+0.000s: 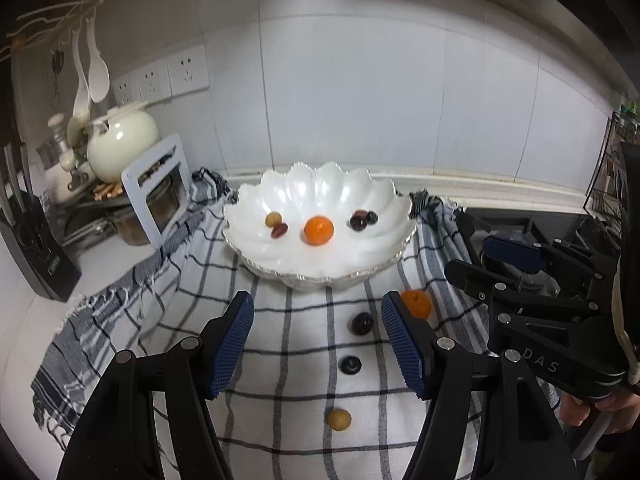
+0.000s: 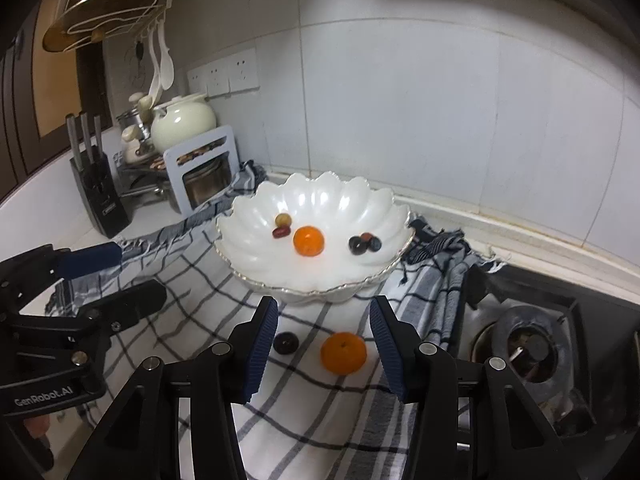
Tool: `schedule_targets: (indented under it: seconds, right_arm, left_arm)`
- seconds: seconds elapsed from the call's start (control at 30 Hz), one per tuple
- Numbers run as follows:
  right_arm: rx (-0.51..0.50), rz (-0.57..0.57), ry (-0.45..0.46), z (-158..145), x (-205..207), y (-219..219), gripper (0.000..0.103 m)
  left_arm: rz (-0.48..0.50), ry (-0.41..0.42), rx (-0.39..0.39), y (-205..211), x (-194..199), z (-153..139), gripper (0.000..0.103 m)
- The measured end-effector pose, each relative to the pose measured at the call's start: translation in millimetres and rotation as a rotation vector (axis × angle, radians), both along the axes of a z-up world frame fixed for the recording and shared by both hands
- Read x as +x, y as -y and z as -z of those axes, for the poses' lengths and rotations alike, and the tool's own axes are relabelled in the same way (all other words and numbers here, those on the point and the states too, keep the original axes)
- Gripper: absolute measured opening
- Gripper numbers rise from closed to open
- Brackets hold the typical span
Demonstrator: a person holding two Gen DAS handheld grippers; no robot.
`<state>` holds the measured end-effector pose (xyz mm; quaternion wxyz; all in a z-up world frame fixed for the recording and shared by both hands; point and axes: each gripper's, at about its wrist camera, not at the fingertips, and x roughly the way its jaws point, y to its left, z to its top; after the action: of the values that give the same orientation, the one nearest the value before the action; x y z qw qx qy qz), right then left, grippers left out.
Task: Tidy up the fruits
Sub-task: 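Withdraw both open tools from the bowl back over the cloth, then grasp a dark plum with the left gripper while the right gripper grasps an orange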
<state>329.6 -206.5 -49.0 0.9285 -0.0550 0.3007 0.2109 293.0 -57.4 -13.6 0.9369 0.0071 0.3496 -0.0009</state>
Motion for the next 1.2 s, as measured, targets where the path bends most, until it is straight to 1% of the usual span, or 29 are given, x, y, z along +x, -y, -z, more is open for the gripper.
schedule_targets:
  seconds: [0.13, 0.27, 0.37, 0.47, 0.57, 0.77, 0.93, 1.03, 1.1, 1.2]
  right_arm:
    - [-0.009, -0.004, -0.011, 7.7, 1.0, 0.1, 0.049]
    - [-0.031, -0.015, -0.017, 16.2, 2.3, -1.7, 0.049]
    - [-0.054, -0.018, -0.02, 23.2, 5.0, -4.6, 0.049]
    - [-0.069, -0.03, -0.042, 31.0, 9.8, -5.9, 0.049]
    - [-0.086, -0.036, -0.06, 39.4, 14.5, -6.6, 0.049]
    - [-0.097, -0.042, -0.1, 52.6, 21.9, -4.9, 0.049]
    - [-0.117, -0.038, -0.111, 59.4, 24.6, -5.4, 0.049]
    - [-0.123, -0.041, -0.125, 64.4, 28.7, -5.9, 0.049]
    - [-0.123, -0.042, -0.136, 68.3, 32.1, -6.0, 0.049]
    - [-0.124, -0.043, -0.153, 74.4, 36.9, -7.0, 0.049]
  left_arm:
    - [-0.001, -0.02, -0.008, 2.2, -0.1, 11.5, 0.066]
    - [-0.007, -0.03, 0.007, 4.3, 0.0, 22.2, 0.066]
    - [-0.01, -0.048, 0.002, 5.1, 0.9, 31.7, 0.066]
    - [-0.014, -0.07, 0.01, 6.0, 2.1, 42.6, 0.066]
    - [-0.008, -0.093, 0.013, 8.3, 5.0, 52.3, 0.066]
    - [0.005, -0.1, 0.021, 16.4, 5.9, 66.8, 0.065]
    - [0.024, -0.124, 0.019, 22.5, 9.4, 79.3, 0.065]
    - [0.03, -0.15, -0.002, 23.8, 13.0, 87.4, 0.064]
    - [0.029, -0.174, -0.01, 24.0, 17.6, 93.9, 0.06]
    - [0.025, -0.185, -0.014, 23.5, 22.1, 99.2, 0.058]
